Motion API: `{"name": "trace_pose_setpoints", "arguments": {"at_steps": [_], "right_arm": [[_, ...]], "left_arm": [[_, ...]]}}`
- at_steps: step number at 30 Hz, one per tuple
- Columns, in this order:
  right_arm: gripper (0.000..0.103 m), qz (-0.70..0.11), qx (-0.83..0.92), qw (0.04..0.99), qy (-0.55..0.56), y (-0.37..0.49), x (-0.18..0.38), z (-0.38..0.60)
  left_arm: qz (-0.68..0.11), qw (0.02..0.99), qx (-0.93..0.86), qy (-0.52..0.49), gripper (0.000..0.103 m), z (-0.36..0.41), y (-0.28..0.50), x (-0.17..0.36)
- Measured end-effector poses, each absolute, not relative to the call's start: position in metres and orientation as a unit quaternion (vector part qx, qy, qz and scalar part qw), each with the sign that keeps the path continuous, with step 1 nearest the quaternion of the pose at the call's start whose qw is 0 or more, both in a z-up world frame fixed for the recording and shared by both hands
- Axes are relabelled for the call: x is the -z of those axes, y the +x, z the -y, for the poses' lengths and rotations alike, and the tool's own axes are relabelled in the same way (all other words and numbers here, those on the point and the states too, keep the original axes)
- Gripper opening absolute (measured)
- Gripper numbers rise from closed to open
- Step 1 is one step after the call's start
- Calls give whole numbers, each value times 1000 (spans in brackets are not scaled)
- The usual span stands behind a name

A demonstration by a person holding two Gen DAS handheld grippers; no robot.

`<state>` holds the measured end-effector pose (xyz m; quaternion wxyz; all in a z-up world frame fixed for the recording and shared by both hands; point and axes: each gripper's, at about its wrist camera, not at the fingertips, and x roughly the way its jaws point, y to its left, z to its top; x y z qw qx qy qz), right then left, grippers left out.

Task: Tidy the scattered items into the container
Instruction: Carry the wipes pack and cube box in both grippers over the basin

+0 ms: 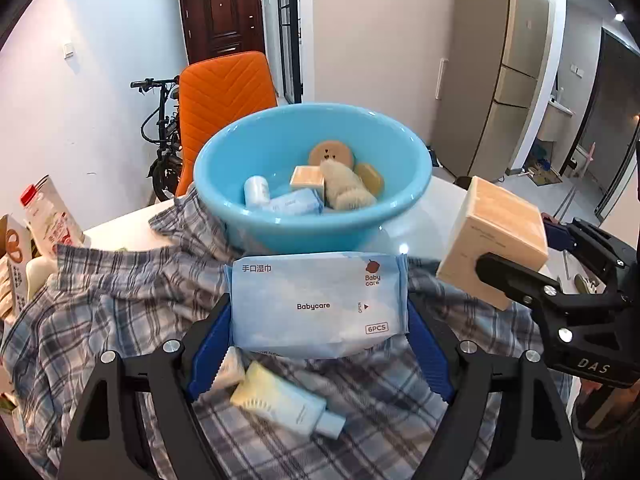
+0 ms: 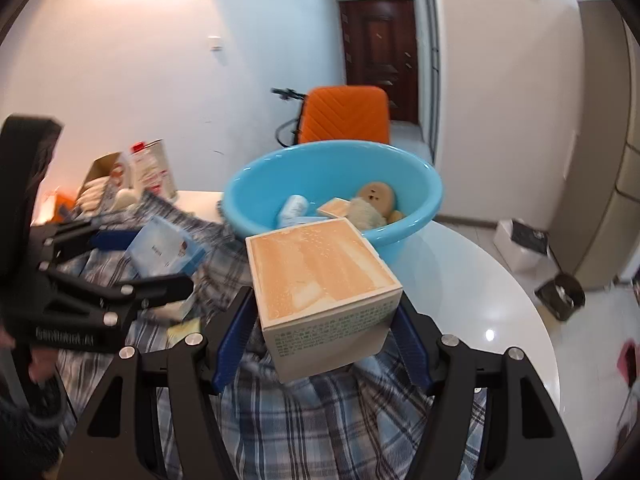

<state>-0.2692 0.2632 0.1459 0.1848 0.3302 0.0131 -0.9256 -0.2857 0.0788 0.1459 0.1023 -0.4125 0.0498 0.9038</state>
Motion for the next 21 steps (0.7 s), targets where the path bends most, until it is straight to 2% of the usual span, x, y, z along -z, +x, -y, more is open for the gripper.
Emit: {"name": "trace_pose_setpoints", "arguments": {"at_steps": [8, 13, 21], "right_arm": [[65, 4, 934, 146, 326, -315, -167, -260], [65, -13, 941, 128, 312, -339, -183, -253], [65, 19, 949, 58, 309, -382, -182, -254]], "left_arm": [[-49, 92, -911, -398, 83, -80, -327, -160], [-42, 82, -914, -395, 83, -80, -353, -161], [3, 85, -909, -407, 83, -71, -400, -153]]}}
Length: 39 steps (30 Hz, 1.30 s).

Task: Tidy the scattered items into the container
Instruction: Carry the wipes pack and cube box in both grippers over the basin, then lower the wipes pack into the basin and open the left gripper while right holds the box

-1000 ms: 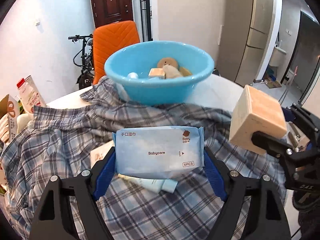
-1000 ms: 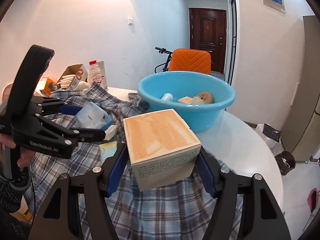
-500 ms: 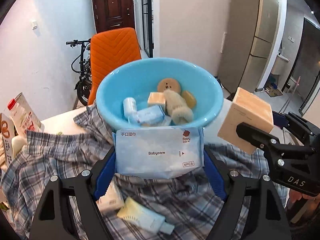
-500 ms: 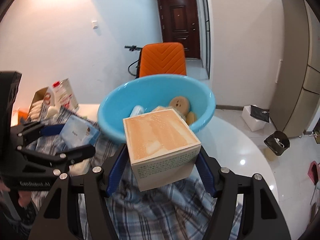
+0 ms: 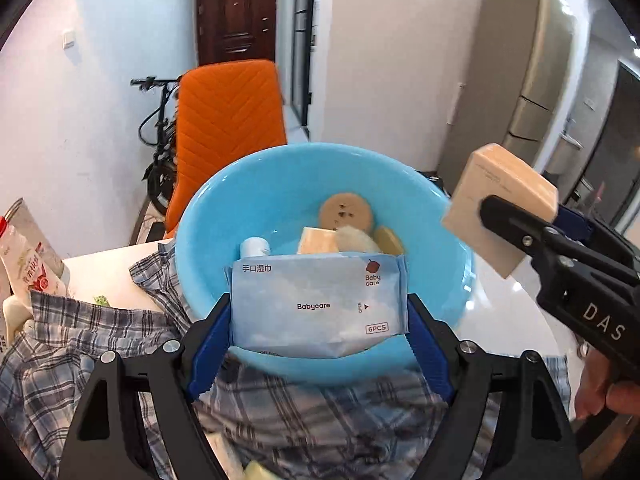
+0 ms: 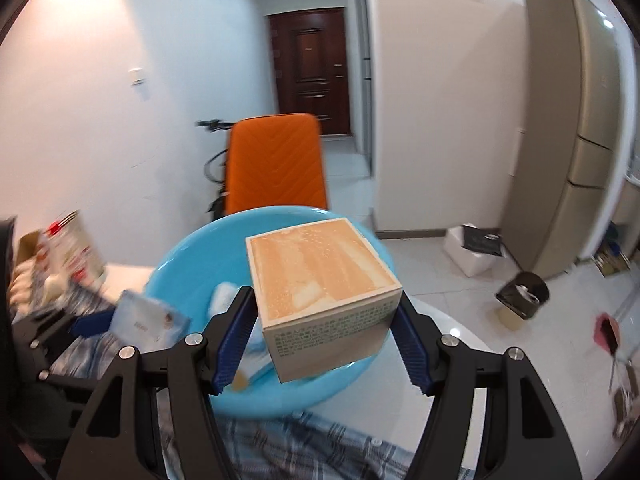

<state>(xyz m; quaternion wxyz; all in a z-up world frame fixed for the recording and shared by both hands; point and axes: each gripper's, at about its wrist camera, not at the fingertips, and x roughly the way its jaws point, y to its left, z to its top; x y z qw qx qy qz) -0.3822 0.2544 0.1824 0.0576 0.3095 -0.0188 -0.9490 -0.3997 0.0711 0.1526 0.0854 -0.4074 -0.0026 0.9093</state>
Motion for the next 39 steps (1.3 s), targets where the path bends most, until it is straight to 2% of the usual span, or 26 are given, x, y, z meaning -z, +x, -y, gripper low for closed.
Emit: {"name": "trace_pose_setpoints", "arguments": {"at_steps": [6, 11, 17, 25, 39], "right_arm": [[65, 48, 949, 65, 306, -403, -182, -261], [65, 63, 951, 64, 295, -412, -174, -263], [65, 80, 945, 73, 307, -434, -160, -264], [65, 71, 936, 64, 338, -448, -142, -266], [65, 56, 937, 67, 338, -448, -143, -258]], "left_arm": [[-33, 63, -908, -413, 83, -74, -431, -143], [7, 73, -901, -429, 83, -66, -455, -128], [0, 70, -900, -430, 83, -66, -465, -120], [-8, 41, -899, -437, 83, -59, -473, -113], [1, 54, -883, -466, 83, -66, -486, -86]]}}
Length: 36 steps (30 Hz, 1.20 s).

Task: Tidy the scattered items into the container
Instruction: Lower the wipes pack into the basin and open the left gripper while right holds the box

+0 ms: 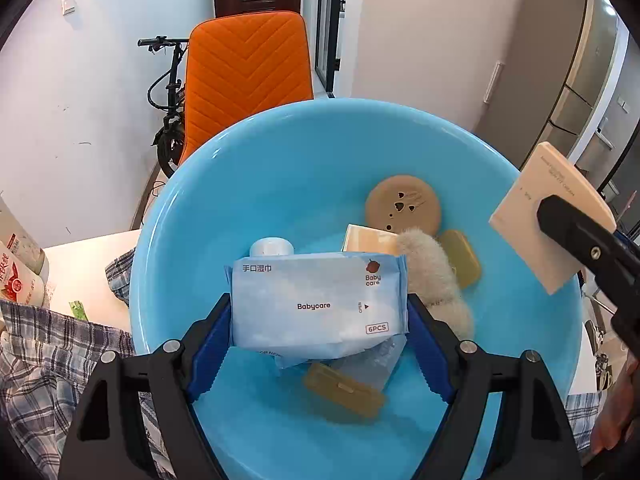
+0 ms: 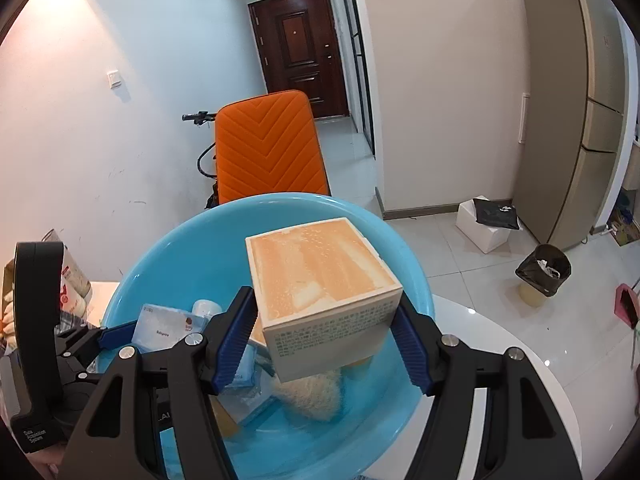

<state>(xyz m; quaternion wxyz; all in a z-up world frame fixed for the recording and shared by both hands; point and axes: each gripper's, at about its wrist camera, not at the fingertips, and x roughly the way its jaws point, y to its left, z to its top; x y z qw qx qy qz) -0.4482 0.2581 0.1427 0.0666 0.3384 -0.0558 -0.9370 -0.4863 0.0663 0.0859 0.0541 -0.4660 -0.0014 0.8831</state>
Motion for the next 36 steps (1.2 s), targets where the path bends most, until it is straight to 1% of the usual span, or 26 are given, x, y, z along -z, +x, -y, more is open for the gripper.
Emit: {"name": "trace_pose_setpoints", "arguments": {"at_steps": [9, 24, 36], "right_arm": [[65, 45, 939, 74, 331, -444, -147, -251], [65, 53, 941, 62, 327, -445, -147, -261], [65, 47, 941, 65, 328, -445, -149, -260]], "left_arm": [[9, 60, -882, -467, 83, -65, -487, -85], [7, 59, -881, -469, 83, -68, -486, -86], [-28, 60, -878, -474, 85, -77, -485, -86]]}}
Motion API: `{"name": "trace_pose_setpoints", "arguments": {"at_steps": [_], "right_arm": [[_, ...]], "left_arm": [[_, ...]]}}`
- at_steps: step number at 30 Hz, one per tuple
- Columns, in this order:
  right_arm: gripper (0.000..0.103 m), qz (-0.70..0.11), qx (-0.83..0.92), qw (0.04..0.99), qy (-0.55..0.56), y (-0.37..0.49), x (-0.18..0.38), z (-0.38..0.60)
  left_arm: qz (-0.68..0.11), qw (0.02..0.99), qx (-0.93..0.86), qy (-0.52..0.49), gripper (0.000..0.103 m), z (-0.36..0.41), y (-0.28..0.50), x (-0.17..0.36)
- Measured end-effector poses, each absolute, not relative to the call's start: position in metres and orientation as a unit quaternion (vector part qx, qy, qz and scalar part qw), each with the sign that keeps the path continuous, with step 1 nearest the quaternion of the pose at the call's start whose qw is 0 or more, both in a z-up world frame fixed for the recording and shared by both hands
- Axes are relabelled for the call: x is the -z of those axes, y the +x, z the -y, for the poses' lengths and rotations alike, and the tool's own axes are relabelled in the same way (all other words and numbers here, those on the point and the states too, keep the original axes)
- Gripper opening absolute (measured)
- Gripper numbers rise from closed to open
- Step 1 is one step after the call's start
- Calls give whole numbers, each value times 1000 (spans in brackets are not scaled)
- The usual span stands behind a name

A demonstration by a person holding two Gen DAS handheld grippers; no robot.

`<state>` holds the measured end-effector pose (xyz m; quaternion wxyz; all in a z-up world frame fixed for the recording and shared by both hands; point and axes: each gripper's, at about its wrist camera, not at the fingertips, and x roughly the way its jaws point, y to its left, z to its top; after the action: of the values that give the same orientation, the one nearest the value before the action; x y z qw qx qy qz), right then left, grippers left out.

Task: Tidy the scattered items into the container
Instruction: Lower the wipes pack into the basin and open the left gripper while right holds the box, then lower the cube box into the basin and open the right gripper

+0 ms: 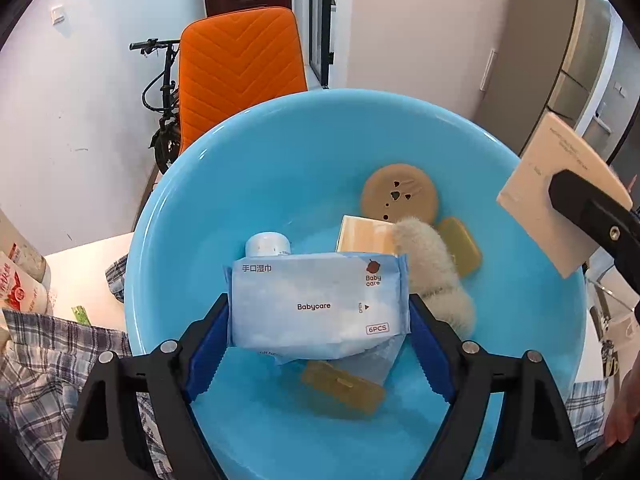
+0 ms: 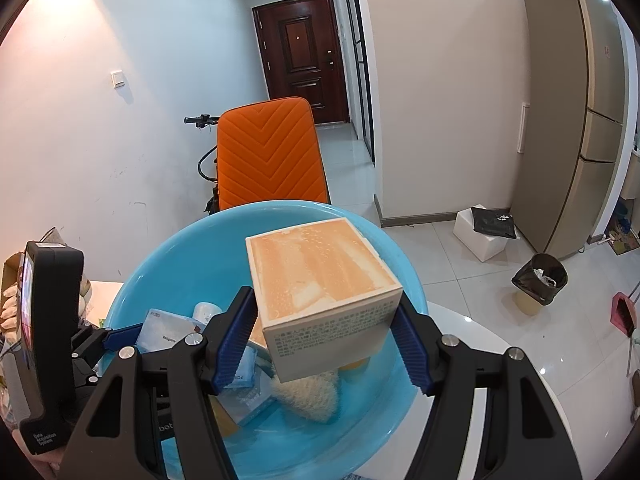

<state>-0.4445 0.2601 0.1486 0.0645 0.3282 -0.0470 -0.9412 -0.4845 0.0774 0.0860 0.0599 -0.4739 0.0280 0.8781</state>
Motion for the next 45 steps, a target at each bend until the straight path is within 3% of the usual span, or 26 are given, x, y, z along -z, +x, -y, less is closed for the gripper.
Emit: {"name": "trace_pose_setpoints", "arguments": {"at_steps": [7, 9, 13, 20, 41, 44, 45], "right_arm": [[65, 45, 942, 65, 325, -443, -151, -261], [65, 45, 943, 64, 323, -442, -152, -261], [65, 46, 945, 66, 318, -439, -154, -260], [65, 46, 947, 70, 311, -435, -157, -260], [67, 44, 943, 81, 319, -437, -154, -253], [75, 55, 941, 87, 323, -439, -152, -254], [85, 57, 940, 88, 325, -439, -151, -254]], "left_arm": [[-6, 61, -877, -476, 87, -76, -488, -84], [-30, 54, -884, -464, 87, -80, -486, -88], [-53, 34, -900, -432, 103, -84, -478, -99], [-14, 53, -906, -421, 103, -73, -475, -113], [-26, 39, -900, -433, 103, -68, -472, -113], [-27, 37, -900, -433, 103, -68, -472, -113], [-27, 37, -900, -434, 103, -68, -472, -113]]}}
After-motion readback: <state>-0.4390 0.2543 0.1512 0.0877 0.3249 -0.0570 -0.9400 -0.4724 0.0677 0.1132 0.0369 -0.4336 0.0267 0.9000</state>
